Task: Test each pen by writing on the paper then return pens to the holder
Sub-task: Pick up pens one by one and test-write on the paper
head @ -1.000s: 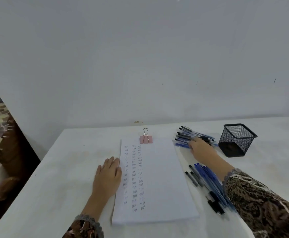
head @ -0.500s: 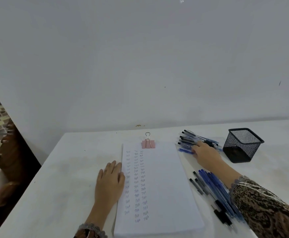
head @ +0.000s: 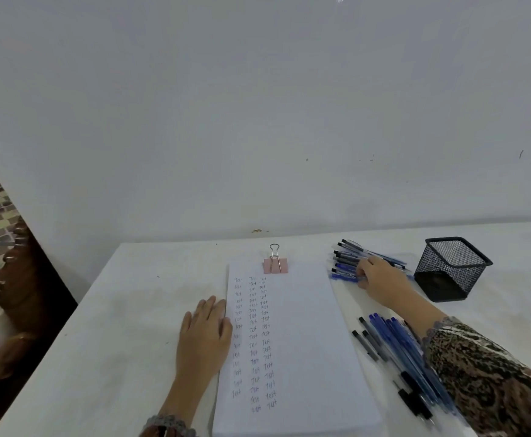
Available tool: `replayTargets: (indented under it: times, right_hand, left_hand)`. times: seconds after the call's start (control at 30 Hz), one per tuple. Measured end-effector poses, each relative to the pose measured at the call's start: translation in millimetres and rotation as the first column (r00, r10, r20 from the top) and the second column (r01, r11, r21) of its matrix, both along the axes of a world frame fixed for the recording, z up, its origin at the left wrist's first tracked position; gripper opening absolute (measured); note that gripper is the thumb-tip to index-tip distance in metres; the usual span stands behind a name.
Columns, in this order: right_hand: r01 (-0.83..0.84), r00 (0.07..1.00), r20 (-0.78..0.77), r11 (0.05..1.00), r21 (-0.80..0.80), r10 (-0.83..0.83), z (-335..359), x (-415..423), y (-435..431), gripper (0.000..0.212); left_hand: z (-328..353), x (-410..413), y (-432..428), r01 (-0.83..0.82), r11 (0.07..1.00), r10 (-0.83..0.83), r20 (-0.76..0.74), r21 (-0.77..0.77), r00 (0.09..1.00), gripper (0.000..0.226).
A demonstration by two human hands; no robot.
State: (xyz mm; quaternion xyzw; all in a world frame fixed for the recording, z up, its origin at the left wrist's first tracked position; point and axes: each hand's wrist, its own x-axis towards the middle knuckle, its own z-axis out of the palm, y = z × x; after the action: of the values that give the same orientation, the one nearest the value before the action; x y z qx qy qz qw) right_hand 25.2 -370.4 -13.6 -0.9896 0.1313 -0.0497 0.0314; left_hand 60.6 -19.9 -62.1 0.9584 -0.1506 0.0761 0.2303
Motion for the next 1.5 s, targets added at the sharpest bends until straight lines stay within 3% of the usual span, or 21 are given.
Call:
replayTargets:
  times: [0.13,0.2,0.27,0.3,0.33,0.37,0.4,0.43,0.47,0.53,0.63,0.83,0.97,1.1,1.23,1.3,1.37,1.43,1.5]
  right_hand:
    - [0.009,1.000,0.018,0.990,-0.141,-0.006,5,-6,2,0.020]
    - [0.017,0.996,0.086,0.991,-0.131,-0.006,14,-6,3,0.020]
    - [0.010,0.959,0.279,0.987,0.162,-0.055,30,-5,8,0.015]
    - [-0.028,0.922,0.364,0.915,0.403,-0.132,40,-4,12,0.010]
    - [-0.092,0.889,0.394,0.751,0.653,-0.234,50,-3,17,0.009]
    - [-0.176,0.876,0.361,0.485,0.856,-0.320,59,-3,25,0.013]
    - [-0.259,0.880,0.300,0.156,0.953,-0.368,65,-3,34,0.015]
    - [-0.306,0.894,0.226,-0.157,0.939,-0.387,68,-4,45,0.013]
    - [-0.315,0.908,0.158,-0.385,0.867,-0.389,67,-4,55,0.010]
    - [-0.335,0.915,0.093,-0.611,0.717,-0.392,51,-3,79,0.028]
    - [-0.393,0.882,-0.016,-0.755,0.524,-0.470,12,-2,109,0.060]
    - [-0.487,0.829,-0.076,-0.782,0.388,-0.554,-14,-5,129,0.046]
    - [-0.544,0.800,-0.050,-0.758,0.360,-0.598,-18,-4,128,0.041]
    - [-0.564,0.795,-0.002,-0.741,0.364,-0.607,-11,4,126,0.046]
    - [-0.490,0.827,0.057,-0.668,0.561,-0.559,4,27,117,0.022]
    - [-0.422,0.844,0.054,-0.598,0.682,-0.534,7,43,111,0.051]
    - [-0.363,0.864,0.073,-0.517,0.776,-0.498,12,54,109,0.067]
    - [-0.325,0.881,0.091,-0.455,0.829,-0.463,10,62,111,0.057]
    - [-0.328,0.892,0.138,-0.408,0.852,-0.429,7,70,114,0.025]
  left_hand:
    - [0,-1,0,0.002,1.000,-0.002,0.003,0.000,1.000,0.081]
    - [0,-1,0,0.006,1.000,-0.006,0.004,-0.004,1.000,0.086]
    - [0,0,0,0.006,1.000,-0.006,0.000,0.005,1.000,0.087]
    - [0,0,-1,0.007,1.000,-0.007,0.004,0.007,1.000,0.086]
    - [0,0,-1,0.007,1.000,-0.007,0.008,0.007,1.000,0.085]
    - [0,1,-1,0.006,1.000,-0.006,0.011,0.011,1.000,0.081]
    - [0,1,-1,0.005,1.000,-0.006,0.009,0.021,1.000,0.076]
    - [0,1,-1,0.006,1.000,-0.006,0.008,0.031,1.000,0.072]
    - [0,1,-1,0.007,0.999,-0.007,0.004,0.035,1.000,0.069]
    - [1,1,-1,0.005,0.999,-0.004,-0.015,0.042,1.000,0.062]
    - [3,0,-2,0.009,0.999,-0.007,-0.029,0.050,1.000,0.063]
    - [3,-1,-2,0.009,0.999,-0.007,-0.030,0.040,1.000,0.060]
    - [0,1,-2,0.016,0.995,-0.017,0.002,0.100,1.000,0.084]
    - [2,-1,-1,0.026,0.987,-0.021,-0.031,0.159,0.999,0.093]
    - [7,-2,-2,0.017,0.983,-0.003,-0.079,0.183,0.997,0.096]
    - [7,-2,-4,0.015,0.982,0.002,-0.087,0.190,0.996,0.090]
    - [7,-2,-4,0.017,0.978,-0.001,-0.078,0.209,0.997,0.090]
    - [7,-2,-4,0.020,0.975,-0.001,-0.085,0.223,0.996,0.095]
    - [7,-1,-4,0.026,0.976,-0.004,-0.100,0.218,0.995,0.096]
